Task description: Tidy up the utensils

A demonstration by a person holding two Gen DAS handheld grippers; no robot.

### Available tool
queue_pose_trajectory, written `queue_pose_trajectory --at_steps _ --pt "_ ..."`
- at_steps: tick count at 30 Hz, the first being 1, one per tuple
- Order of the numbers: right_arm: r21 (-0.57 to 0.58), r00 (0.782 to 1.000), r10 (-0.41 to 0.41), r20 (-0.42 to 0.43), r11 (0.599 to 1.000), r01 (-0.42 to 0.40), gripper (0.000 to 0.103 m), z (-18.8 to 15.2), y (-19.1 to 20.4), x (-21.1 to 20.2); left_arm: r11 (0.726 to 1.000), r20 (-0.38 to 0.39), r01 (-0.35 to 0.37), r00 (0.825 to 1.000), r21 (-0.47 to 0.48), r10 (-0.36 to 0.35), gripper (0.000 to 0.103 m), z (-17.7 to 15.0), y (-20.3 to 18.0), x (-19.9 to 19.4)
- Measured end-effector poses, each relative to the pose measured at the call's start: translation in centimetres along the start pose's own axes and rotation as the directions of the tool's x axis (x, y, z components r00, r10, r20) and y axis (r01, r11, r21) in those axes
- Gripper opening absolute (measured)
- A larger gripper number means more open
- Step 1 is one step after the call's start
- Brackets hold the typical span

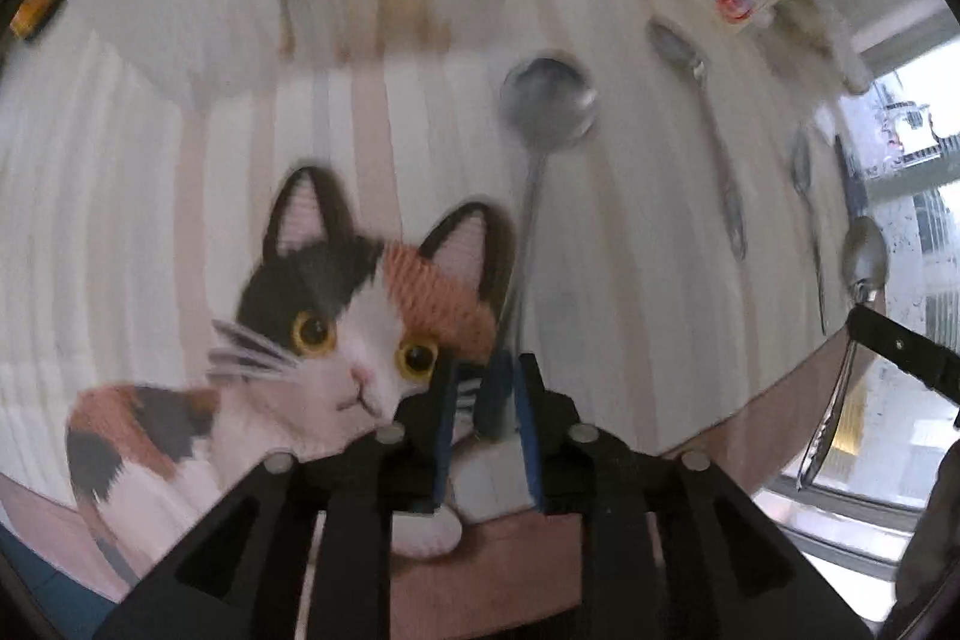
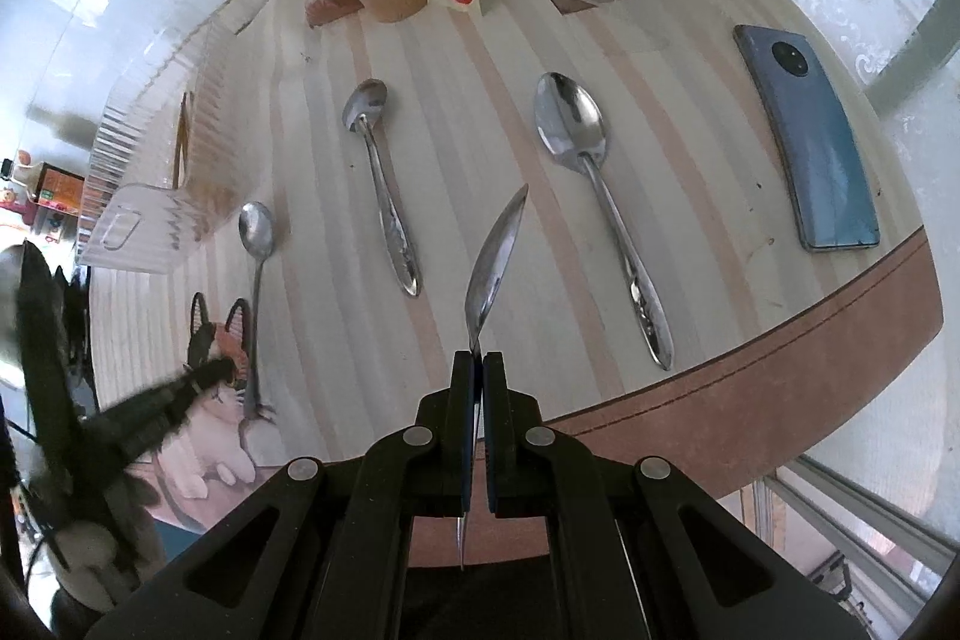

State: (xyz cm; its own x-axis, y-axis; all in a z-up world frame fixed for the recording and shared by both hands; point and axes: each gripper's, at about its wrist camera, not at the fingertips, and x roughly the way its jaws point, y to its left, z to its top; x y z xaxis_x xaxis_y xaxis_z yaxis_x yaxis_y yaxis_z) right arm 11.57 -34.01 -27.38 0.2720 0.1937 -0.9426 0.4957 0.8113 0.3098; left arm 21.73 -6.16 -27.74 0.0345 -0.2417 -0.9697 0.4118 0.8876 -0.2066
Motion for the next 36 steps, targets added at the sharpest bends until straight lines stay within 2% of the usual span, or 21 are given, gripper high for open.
queue_pose_trajectory --at_steps 1,3,5,6,12,13,17,19,21,23,24,26,27,28,31,34,35,36 --pt "0.001 1.0 -0.001 -0.006 1.0 0.001 0.003 0.0 -0.1 0.3 0.999 -0.006 -0.018 1.0 0.026 0.018 0.028 0.0 -0.6 0.3" --pt "0.005 1.0 -0.005 -0.015 1.0 0.005 0.003 0.0 -0.2 0.8 0.99 -0.006 -0.108 0.994 0.087 0.109 0.028 0.2 -2.4 0.7" --pt "0.011 1.0 -0.006 -0.025 1.0 0.006 0.003 0.0 -0.3 1.2 0.969 0.003 -0.193 0.981 0.154 0.194 0.024 0.0 -4.1 1.3" --pt "0.01 1.0 -0.006 -0.027 1.0 0.007 0.003 0.0 -0.3 1.4 0.969 0.005 -0.182 0.983 0.166 0.184 0.009 0.1 -4.6 1.4" --pt "0.018 1.0 0.009 -0.015 1.0 -0.009 0.003 0.2 -0.2 1.3 0.968 -0.015 -0.2 0.979 0.152 0.204 0.009 -0.2 -5.8 1.6" --pt "0.02 1.0 0.012 -0.013 1.0 -0.012 0.003 0.2 -0.2 1.2 0.968 -0.02 -0.198 0.979 0.152 0.204 0.0 -0.6 -5.7 1.4" --pt "0.031 1.0 0.031 -0.006 0.999 -0.031 0.003 0.4 -0.3 0.9 0.968 -0.033 -0.203 0.977 0.149 0.21 0.0 -2.4 -5.2 0.2" --pt "0.035 0.999 0.037 -0.004 0.999 -0.037 0.003 0.7 -0.4 0.9 0.976 -0.043 -0.18 0.981 0.125 0.187 0.0 -2.6 -4.8 -0.5" --pt "0.039 0.999 0.04 -0.003 0.998 -0.04 0.003 0.9 -0.5 0.9 0.984 -0.016 -0.149 0.988 0.103 0.151 0.0 -1.9 -4.6 -1.3" --pt "0.041 0.999 0.041 -0.001 0.998 -0.041 0.003 1.1 -0.6 1.0 0.99 0.006 -0.112 0.994 0.081 0.112 0.003 -0.1 -4.5 -1.5" --pt "0.044 0.999 0.04 -0.001 0.998 -0.04 0.003 1.2 -0.7 1.0 0.992 0.007 -0.107 0.994 0.069 0.107 0.008 0.9 -4.6 -1.3" --pt "0.045 0.999 0.035 0.001 0.998 -0.035 0.003 1.6 -0.7 1.1 0.994 0.044 -0.094 0.995 0.049 0.092 0.023 3.5 -5.1 -0.6" --pt "0.044 1.0 0.031 0.003 0.999 -0.031 0.003 1.7 -0.7 1.1 0.994 0.068 -0.104 0.993 0.046 0.101 0.037 4.5 -5.4 -0.2" --pt "0.047 1.0 0.025 0.005 0.999 -0.025 0.003 1.8 -0.8 1.1 0.992 0.091 -0.117 0.99 0.049 0.112 0.041 5.3 -5.7 0.3" --pt "0.048 1.0 0.009 0.002 0.999 -0.009 0.003 2.1 -1.0 1.4 0.979 0.092 -0.181 0.981 0.09 0.173 0.043 7.8 -6.4 2.8" --pt "0.052 1.0 -0.002 0.001 0.999 0.001 0.003 2.2 -1.3 1.5 0.963 0.132 -0.23 0.968 0.137 0.213 0.051 8.9 -7.7 3.4" --pt "0.058 1.0 -0.005 0.002 0.998 0.004 0.003 2.2 -1.5 1.6 0.962 0.14 -0.238 0.966 0.137 0.219 0.05 9.2 -8.1 3.5" --pt "0.065 1.0 -0.005 0.001 0.998 0.005 0.003 2.2 -1.6 1.6 0.964 0.142 -0.228 0.968 0.135 0.209 0.045 9.4 -8.3 3.5"
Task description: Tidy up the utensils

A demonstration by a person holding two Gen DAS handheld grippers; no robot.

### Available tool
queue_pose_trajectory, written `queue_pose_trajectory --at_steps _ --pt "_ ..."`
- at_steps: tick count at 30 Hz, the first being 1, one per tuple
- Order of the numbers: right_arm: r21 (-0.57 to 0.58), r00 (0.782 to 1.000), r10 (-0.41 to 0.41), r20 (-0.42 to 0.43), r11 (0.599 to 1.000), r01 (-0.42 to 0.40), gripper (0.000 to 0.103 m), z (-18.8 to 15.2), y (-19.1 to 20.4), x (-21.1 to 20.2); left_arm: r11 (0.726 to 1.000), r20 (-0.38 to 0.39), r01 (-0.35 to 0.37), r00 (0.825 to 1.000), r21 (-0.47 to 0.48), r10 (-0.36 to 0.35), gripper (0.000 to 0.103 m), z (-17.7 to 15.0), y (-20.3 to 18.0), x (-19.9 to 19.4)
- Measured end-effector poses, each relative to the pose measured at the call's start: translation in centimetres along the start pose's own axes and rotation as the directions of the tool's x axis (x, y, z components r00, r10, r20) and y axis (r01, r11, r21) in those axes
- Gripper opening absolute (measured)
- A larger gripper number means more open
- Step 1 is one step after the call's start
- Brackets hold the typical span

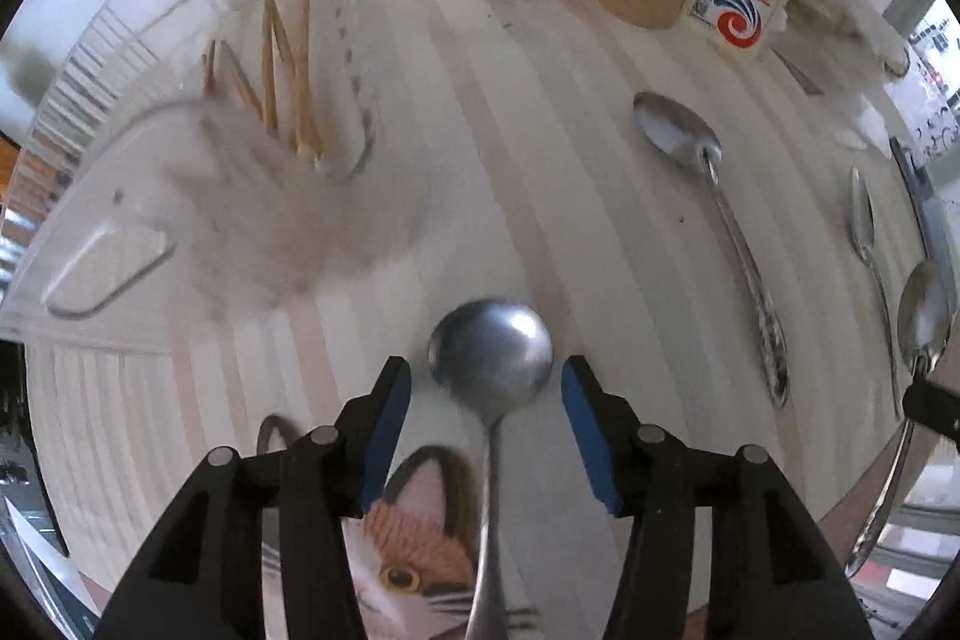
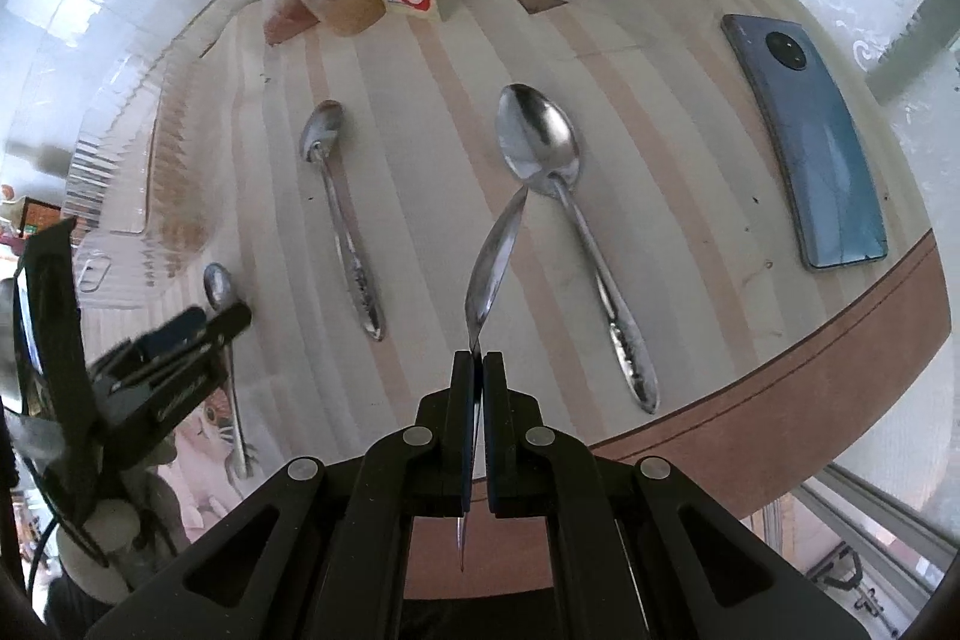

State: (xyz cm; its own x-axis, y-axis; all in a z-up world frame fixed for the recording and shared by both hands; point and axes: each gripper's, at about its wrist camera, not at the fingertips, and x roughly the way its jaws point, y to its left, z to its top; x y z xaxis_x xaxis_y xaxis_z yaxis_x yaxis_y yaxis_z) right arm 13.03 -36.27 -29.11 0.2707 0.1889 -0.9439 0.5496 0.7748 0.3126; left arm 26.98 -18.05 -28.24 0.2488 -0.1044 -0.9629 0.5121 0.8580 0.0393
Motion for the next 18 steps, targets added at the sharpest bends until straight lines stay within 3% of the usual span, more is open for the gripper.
queue_pose_trajectory --at_steps 1,8,18 --pt "0.011 1.0 0.001 -0.001 1.0 -0.001 0.003 0.0 -0.3 0.1 1.0 0.004 0.018 1.0 0.002 -0.018 0.038 0.2 -0.2 0.1" --pt "0.03 1.0 0.005 -0.004 1.0 -0.005 0.003 0.0 -0.9 0.5 0.999 0.003 -0.014 1.0 0.032 0.014 0.038 0.4 -1.9 0.0" --pt "0.019 1.0 0.021 0.015 1.0 -0.021 0.003 0.9 -0.6 -0.6 0.995 0.019 0.093 0.996 -0.048 -0.092 0.038 -1.2 1.0 -3.3"
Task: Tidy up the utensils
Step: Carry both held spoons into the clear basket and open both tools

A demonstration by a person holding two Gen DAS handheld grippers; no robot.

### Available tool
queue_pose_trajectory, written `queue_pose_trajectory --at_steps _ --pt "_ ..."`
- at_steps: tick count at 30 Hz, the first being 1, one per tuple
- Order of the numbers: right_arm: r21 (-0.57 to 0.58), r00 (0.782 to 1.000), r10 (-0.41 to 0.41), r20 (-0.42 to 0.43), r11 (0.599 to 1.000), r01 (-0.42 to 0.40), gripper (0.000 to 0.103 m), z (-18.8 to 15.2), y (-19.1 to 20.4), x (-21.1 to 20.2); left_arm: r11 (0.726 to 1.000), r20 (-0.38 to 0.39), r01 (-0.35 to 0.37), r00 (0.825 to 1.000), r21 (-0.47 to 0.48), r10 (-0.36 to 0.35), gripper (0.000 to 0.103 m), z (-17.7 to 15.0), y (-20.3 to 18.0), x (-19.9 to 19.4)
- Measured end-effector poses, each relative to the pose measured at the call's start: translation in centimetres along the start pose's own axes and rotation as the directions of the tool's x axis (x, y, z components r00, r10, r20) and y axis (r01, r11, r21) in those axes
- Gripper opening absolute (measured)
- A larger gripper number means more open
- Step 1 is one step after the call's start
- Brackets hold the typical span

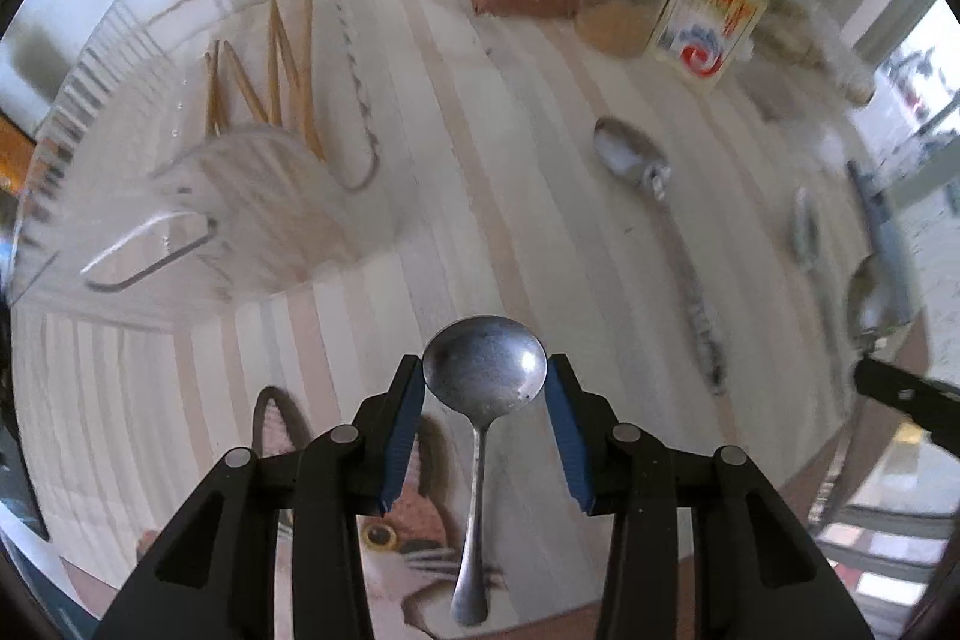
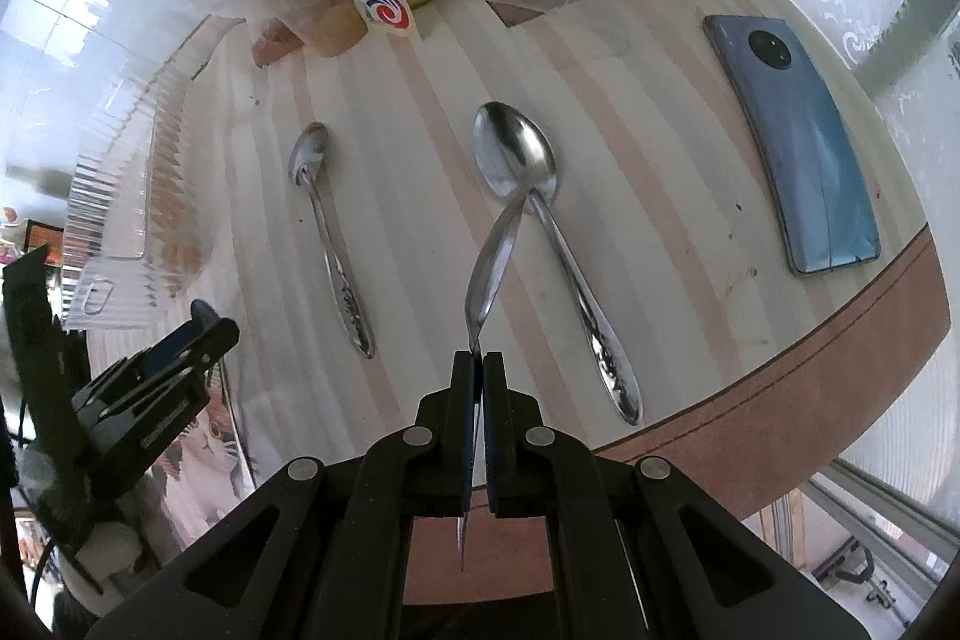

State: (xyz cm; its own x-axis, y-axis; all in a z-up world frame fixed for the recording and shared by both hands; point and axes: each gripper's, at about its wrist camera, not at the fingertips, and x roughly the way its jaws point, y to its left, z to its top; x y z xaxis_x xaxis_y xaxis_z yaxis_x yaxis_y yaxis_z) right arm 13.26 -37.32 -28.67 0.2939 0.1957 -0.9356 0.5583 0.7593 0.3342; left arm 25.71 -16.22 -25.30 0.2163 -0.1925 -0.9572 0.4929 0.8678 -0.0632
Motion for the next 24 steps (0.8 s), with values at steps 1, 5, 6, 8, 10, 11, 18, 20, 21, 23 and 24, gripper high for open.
queue_pose_trajectory --at_steps 1,5,6,8,10,11,18,20,21,23,24 --pt "-0.001 1.0 0.002 0.001 1.0 -0.002 0.003 0.1 0.1 -0.1 1.0 0.009 0.012 1.0 -0.007 -0.012 0.038 0.1 0.1 -0.8" --pt "-0.014 1.0 0.024 0.014 1.0 -0.024 0.003 0.4 0.6 -1.2 0.997 0.065 0.063 0.996 -0.044 -0.06 0.038 0.5 0.7 -4.8" --pt "-0.02 0.999 0.033 0.02 0.999 -0.032 0.003 0.6 0.9 -1.6 0.996 0.081 0.071 0.995 -0.047 -0.067 0.038 0.6 0.8 -5.8" --pt "-0.043 0.998 0.045 0.038 0.998 -0.043 0.003 0.8 1.8 -2.7 0.994 0.13 0.091 0.988 -0.057 -0.083 0.038 1.1 1.0 -8.8" --pt "-0.075 0.996 0.072 0.059 0.995 -0.067 0.003 1.4 3.2 -4.1 0.991 0.171 0.108 0.981 -0.074 -0.094 0.038 2.1 1.8 -11.0" --pt "-0.092 0.994 0.089 0.068 0.992 -0.083 0.003 1.8 4.0 -4.8 0.99 0.195 0.116 0.976 -0.083 -0.098 0.038 2.6 2.1 -12.4" --pt "-0.27 0.963 0.248 0.102 0.939 -0.213 0.002 6.3 13.7 -8.3 0.974 0.326 0.089 0.945 -0.21 -0.016 0.038 7.5 7.3 -18.8" --pt "-0.317 0.954 0.286 0.092 0.916 -0.244 0.003 7.8 17.2 -8.3 0.965 0.319 0.072 0.948 -0.252 0.013 0.038 9.1 9.3 -18.6" --pt "-0.336 0.95 0.301 0.083 0.906 -0.257 0.002 8.4 19.0 -8.0 0.961 0.311 0.068 0.95 -0.269 0.019 0.038 9.6 10.1 -18.3" --pt "-0.379 0.947 0.318 0.049 0.883 -0.277 0.002 10.0 23.0 -6.7 0.948 0.274 0.053 0.961 -0.313 0.036 0.038 11.1 12.4 -16.7" --pt "-0.393 0.948 0.316 0.038 0.877 -0.276 0.002 10.4 24.0 -6.0 0.943 0.26 0.051 0.965 -0.328 0.038 0.038 11.6 13.2 -15.9"
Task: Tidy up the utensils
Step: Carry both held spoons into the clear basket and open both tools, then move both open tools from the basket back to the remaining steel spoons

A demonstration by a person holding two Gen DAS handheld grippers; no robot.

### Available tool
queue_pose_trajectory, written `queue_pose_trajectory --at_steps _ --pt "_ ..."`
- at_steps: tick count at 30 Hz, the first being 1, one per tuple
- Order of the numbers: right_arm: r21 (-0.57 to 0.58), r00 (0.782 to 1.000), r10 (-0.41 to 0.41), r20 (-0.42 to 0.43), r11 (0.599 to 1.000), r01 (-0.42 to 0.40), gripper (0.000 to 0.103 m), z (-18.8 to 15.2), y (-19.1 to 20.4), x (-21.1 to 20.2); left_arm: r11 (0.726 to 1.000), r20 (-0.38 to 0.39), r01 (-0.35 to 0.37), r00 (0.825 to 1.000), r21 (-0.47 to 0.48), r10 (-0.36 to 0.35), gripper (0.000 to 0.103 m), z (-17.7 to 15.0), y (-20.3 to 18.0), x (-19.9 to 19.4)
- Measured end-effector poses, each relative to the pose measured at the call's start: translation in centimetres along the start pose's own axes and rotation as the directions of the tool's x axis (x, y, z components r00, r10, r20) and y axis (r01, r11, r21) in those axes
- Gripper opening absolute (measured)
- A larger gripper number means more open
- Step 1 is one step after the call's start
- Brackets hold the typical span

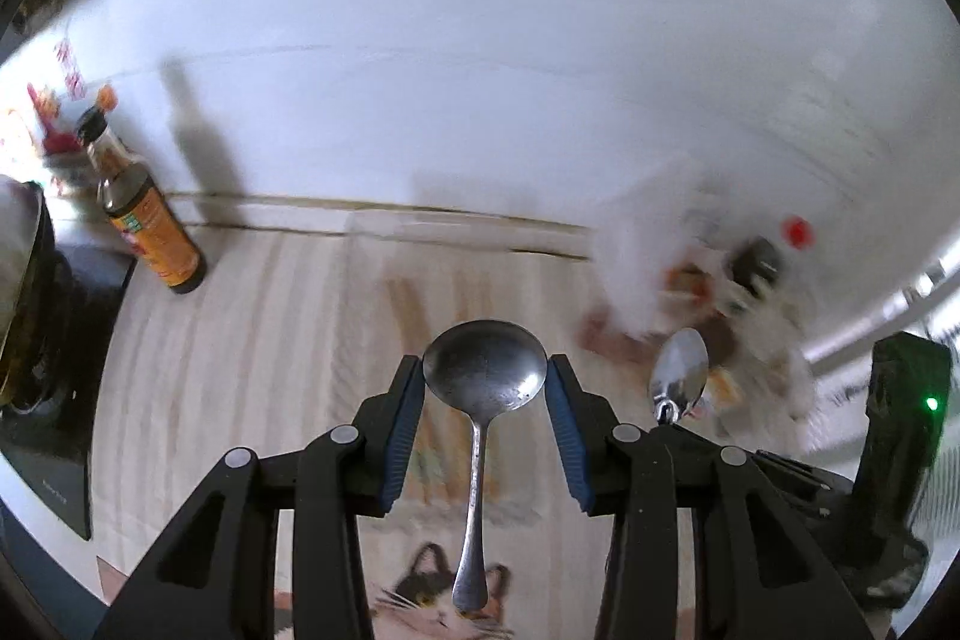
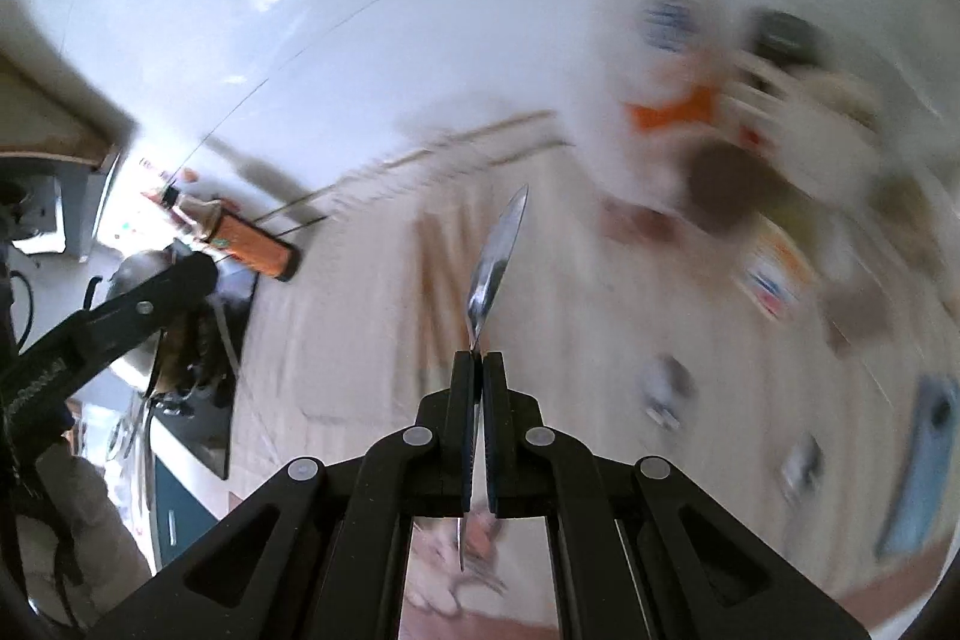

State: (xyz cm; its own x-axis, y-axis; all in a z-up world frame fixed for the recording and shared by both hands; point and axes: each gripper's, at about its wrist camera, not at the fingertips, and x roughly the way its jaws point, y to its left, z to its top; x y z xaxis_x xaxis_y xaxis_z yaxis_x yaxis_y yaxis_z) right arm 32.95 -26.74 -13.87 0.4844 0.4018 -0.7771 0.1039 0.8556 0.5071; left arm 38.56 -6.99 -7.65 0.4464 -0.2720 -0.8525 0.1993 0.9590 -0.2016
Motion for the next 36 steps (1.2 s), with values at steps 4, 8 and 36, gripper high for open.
queue_pose_trajectory --at_steps 4,8,36 --pt "-0.024 0.997 -0.004 -0.071 1.0 0.003 0.002 3.0 1.6 5.3 0.999 -0.075 -0.015 0.997 -0.052 0.011 0.038 1.8 2.7 4.4" --pt "-0.052 0.989 -0.03 -0.147 0.998 0.022 0.003 4.4 2.3 10.2 0.997 -0.165 -0.036 0.986 -0.064 0.025 0.039 2.6 4.8 8.0" --pt "0.308 0.939 -0.343 -0.026 0.891 0.334 0.067 -8.7 -18.4 -5.2 0.948 -0.041 -0.236 0.967 0.216 0.25 0.103 -11.2 -8.5 7.9"
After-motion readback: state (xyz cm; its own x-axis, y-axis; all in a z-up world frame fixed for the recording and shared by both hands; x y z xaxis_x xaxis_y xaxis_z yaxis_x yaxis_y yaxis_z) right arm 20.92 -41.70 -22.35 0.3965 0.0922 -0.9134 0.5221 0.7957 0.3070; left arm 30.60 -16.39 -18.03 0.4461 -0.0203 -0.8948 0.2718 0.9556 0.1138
